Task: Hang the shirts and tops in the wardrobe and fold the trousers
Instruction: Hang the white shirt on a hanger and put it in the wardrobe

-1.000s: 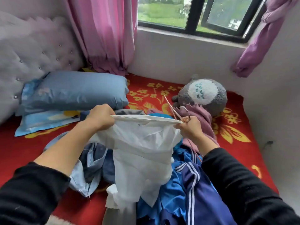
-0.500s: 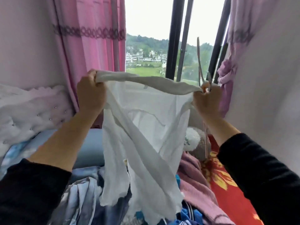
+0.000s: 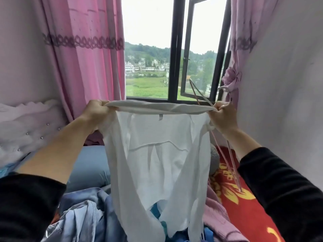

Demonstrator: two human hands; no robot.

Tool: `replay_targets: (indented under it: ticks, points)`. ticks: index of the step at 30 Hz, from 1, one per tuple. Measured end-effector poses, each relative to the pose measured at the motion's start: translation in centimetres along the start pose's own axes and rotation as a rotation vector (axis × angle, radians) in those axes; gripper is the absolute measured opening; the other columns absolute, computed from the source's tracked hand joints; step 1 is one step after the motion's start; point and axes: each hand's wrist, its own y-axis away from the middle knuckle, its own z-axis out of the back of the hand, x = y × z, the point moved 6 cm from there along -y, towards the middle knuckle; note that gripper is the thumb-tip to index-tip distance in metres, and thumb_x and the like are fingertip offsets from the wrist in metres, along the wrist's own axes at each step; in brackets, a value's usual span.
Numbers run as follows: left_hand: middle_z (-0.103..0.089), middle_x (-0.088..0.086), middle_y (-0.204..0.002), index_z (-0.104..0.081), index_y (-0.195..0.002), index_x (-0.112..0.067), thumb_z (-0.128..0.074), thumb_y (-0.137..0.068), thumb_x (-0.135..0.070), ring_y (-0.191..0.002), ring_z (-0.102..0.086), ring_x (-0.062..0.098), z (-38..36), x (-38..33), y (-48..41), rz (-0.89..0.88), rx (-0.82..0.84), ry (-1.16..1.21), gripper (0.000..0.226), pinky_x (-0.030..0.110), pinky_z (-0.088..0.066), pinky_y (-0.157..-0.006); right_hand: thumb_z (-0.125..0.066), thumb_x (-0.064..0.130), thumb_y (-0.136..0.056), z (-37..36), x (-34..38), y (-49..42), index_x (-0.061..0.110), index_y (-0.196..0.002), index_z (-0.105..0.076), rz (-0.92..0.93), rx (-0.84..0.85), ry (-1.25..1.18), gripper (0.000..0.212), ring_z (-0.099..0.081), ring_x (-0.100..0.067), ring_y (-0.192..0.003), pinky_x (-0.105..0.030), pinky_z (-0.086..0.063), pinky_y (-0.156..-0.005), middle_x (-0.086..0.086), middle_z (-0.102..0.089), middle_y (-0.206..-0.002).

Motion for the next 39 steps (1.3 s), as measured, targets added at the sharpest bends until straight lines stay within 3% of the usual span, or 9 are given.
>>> replay_targets:
  ticks: [3,7,10,13,21,25,29,34,39]
  points:
    - [-0.049,0.005,-0.059,-0.068,-0.097,-0.005,-0.052,-0.096,-0.011,-0.044,-0.045,0.017,-2.5,4.0,0.1,0.215,0.139,0.127,0.017,0.024,-0.037,-0.043,-0.059,0.013,-0.089,-0.7,-2.5,1.1,0.011,-0.055,-0.042,-0.096,0.155,0.112,0.037,-0.044,-0.018,-0.052,-0.025,-0.033,-0.046,-0.005,-0.045,-0.053]
    - [-0.063,0.016,-0.083,-0.072,-0.093,0.002,-0.065,-0.085,-0.010,-0.066,-0.053,0.023,-5.7,6.9,0.3,0.229,0.159,0.041,0.016,0.034,-0.049,-0.063,-0.065,0.021,-0.088,-2.1,-6.3,3.5,0.009,-0.058,-0.051,-0.251,0.384,0.182,0.036,-0.041,-0.014,-0.052,-0.028,-0.031,-0.048,-0.002,-0.046,-0.056]
    - [-0.061,0.010,-0.079,-0.072,-0.085,0.001,-0.061,-0.082,-0.010,-0.068,-0.053,0.021,-7.8,8.5,0.7,0.238,0.206,-0.169,0.016,0.031,-0.048,-0.062,-0.078,0.025,-0.077,-3.2,-7.3,6.4,0.004,-0.080,-0.061,-0.326,0.585,-0.001,0.028,-0.042,-0.012,-0.057,-0.021,-0.031,-0.045,-0.004,-0.052,-0.067]
    - [-0.058,0.005,-0.072,-0.071,-0.081,0.000,-0.062,-0.079,-0.024,-0.066,-0.051,0.022,-9.3,9.6,1.6,0.218,0.209,-0.367,0.025,0.027,-0.042,-0.061,-0.070,0.040,-0.084,-3.4,-8.4,8.7,0.015,-0.096,-0.063,-0.442,0.587,-0.157,0.028,-0.042,-0.011,-0.059,-0.021,-0.030,-0.043,-0.002,-0.051,-0.075]
    - [-0.064,0.015,-0.109,-0.065,-0.101,-0.005,-0.049,-0.087,-0.047,-0.105,-0.058,0.034,-10.7,10.3,3.4,0.218,0.109,-0.778,0.047,0.032,-0.039,-0.077,-0.051,0.003,-0.091,-1.6,-11.7,13.4,0.008,-0.087,-0.066,-0.672,0.759,-0.396,0.016,-0.023,-0.004,-0.036,-0.014,-0.014,-0.032,0.005,-0.032,-0.047]
    - [-0.060,0.013,-0.097,-0.063,-0.093,-0.008,-0.049,-0.088,-0.046,-0.094,-0.058,0.033,-10.7,10.2,3.6,0.202,0.094,-0.850,0.041,0.031,-0.038,-0.074,-0.048,0.003,-0.091,-1.5,-12.2,15.0,0.006,-0.092,-0.066,-0.781,0.866,-0.430,0.018,-0.017,-0.003,-0.037,-0.014,-0.009,-0.035,0.006,-0.026,-0.047]
    - [-0.056,0.010,-0.083,-0.057,-0.074,-0.008,-0.050,-0.085,-0.038,-0.079,-0.051,0.031,-11.5,9.8,3.9,0.163,0.155,-0.828,0.033,0.031,-0.039,-0.070,-0.056,0.005,-0.091,-3.8,-10.2,17.0,0.006,-0.096,-0.071,-0.711,0.952,-0.360,0.016,-0.021,-0.004,-0.039,-0.014,-0.014,-0.035,0.006,-0.033,-0.047]
    - [-0.046,0.008,-0.058,-0.044,-0.052,-0.008,-0.050,-0.080,-0.039,-0.064,-0.044,0.030,-13.3,8.3,4.9,0.051,0.243,-0.691,0.042,0.030,-0.035,-0.057,-0.058,0.010,-0.094,-9.5,-8.3,18.9,0.008,-0.122,-0.053,-0.565,0.846,-0.295,0.029,-0.037,-0.003,-0.038,-0.017,-0.026,-0.034,0.001,-0.048,-0.058]
    - [-0.065,0.003,-0.067,-0.073,-0.078,-0.012,-0.062,-0.078,-0.014,-0.064,-0.053,0.017,-14.8,7.4,7.8,-0.054,0.605,-0.283,0.011,0.028,-0.045,-0.064,-0.056,0.008,-0.092,-13.0,-6.2,20.0,-0.007,-0.099,-0.058,-0.448,0.797,-0.340,0.017,-0.039,-0.015,-0.054,-0.026,-0.029,-0.047,-0.011,-0.048,-0.067]
